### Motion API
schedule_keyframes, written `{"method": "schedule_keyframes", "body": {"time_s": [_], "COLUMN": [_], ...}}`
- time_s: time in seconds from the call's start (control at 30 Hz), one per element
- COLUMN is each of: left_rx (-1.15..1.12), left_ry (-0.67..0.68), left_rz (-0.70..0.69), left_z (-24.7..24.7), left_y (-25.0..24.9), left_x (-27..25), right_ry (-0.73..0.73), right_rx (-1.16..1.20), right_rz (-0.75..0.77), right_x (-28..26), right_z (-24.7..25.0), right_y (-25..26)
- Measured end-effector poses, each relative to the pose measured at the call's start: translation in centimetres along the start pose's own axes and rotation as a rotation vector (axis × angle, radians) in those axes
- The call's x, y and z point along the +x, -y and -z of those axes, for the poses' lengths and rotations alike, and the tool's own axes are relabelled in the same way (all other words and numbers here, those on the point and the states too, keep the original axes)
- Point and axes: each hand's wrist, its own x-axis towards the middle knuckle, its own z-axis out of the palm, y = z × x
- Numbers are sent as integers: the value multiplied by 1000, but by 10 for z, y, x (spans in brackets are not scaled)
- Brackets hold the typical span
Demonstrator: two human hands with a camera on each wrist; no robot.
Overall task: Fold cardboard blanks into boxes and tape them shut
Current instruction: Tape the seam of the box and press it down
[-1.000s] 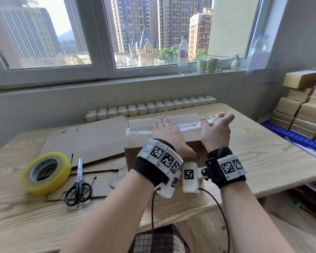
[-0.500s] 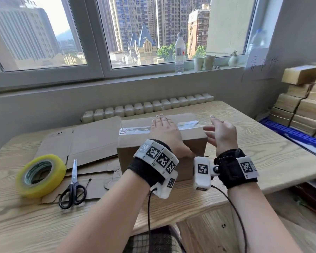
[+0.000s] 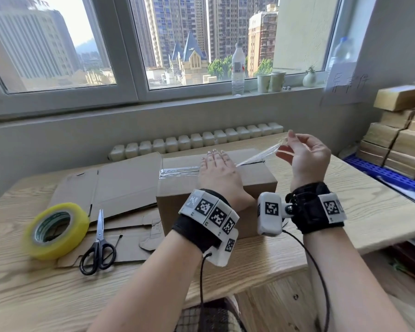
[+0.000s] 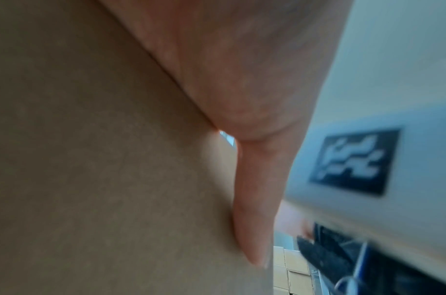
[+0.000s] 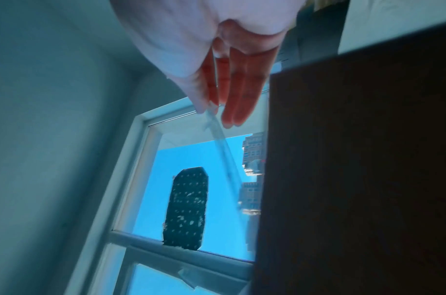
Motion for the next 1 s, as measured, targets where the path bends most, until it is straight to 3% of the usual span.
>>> {"method": "schedule_keyframes", "body": {"time_s": [0.13, 0.3, 0.47, 0.67, 0.8, 1.0], "left_rx": [-23, -3, -4, 18, 31, 2], "left_ry": [4, 37, 40, 52, 55, 28], "left_rz": [-1, -4, -6, -19, -12, -13], "left_z": [0, 1, 2, 3, 3, 0], "left_y": [1, 1, 1, 0, 0, 1], "left_x": [2, 2, 3, 4, 3, 2], "right_ry": [30, 24, 140, 237, 219, 213], "right_rx": [-95, -49, -240, -452, -402, -474], "right_rz": [-104, -227, -241, -146, -78, 173], "right_x": [8, 4, 11, 20, 18, 14], "right_z": [13, 31, 37, 40, 33, 18], "right_y": [-24, -42, -51, -43, -28, 14]}}
